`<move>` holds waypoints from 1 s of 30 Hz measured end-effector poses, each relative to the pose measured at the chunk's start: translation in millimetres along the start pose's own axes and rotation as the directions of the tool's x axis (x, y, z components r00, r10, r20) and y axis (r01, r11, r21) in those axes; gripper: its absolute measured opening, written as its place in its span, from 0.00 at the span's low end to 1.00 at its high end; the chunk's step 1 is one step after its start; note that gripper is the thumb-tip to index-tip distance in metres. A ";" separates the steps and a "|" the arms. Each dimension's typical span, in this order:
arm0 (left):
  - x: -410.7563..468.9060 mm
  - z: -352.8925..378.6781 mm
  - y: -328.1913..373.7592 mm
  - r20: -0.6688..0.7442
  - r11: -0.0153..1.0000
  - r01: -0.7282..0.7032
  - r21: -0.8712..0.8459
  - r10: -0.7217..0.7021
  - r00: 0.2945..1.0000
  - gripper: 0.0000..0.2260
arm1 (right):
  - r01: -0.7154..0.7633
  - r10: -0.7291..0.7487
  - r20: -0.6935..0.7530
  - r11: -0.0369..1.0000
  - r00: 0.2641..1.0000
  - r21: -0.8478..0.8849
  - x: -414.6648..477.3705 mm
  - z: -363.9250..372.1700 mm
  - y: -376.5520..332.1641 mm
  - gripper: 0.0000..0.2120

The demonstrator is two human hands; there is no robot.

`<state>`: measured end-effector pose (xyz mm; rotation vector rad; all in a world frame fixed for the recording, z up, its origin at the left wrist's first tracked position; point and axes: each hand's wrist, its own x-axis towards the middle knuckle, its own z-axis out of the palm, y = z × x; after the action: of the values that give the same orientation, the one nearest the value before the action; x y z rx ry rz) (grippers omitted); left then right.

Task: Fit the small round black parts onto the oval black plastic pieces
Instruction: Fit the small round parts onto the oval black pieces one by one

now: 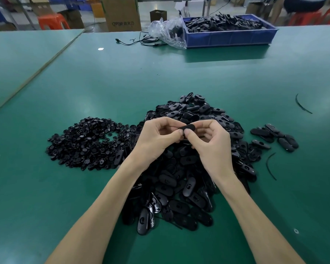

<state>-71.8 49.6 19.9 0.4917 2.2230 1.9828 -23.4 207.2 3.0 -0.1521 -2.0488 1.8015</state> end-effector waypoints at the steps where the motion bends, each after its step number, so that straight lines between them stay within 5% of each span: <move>1: -0.2 0.5 -0.2 -0.008 1.000 -0.005 0.003 0.005 1.000 0.06 | 0.009 -0.009 0.002 1.000 1.000 -0.002 -0.4 0.5 -0.3 0.08; 21: -1.2 0.5 0.6 0.019 1.000 0.002 -0.022 -0.001 1.000 0.05 | 0.083 -0.077 0.094 0.995 0.993 -0.058 -1.8 -4.2 -2.8 0.11; 30: 2.2 5.9 6.5 -0.162 0.994 -0.058 0.094 0.073 0.984 0.05 | 0.062 -0.042 0.113 0.983 0.993 -0.175 -1.6 2.8 3.1 0.17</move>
<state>-71.0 56.4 25.8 0.4298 2.4327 2.0327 -23.5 204.5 -0.6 -0.0512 -2.2678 1.6272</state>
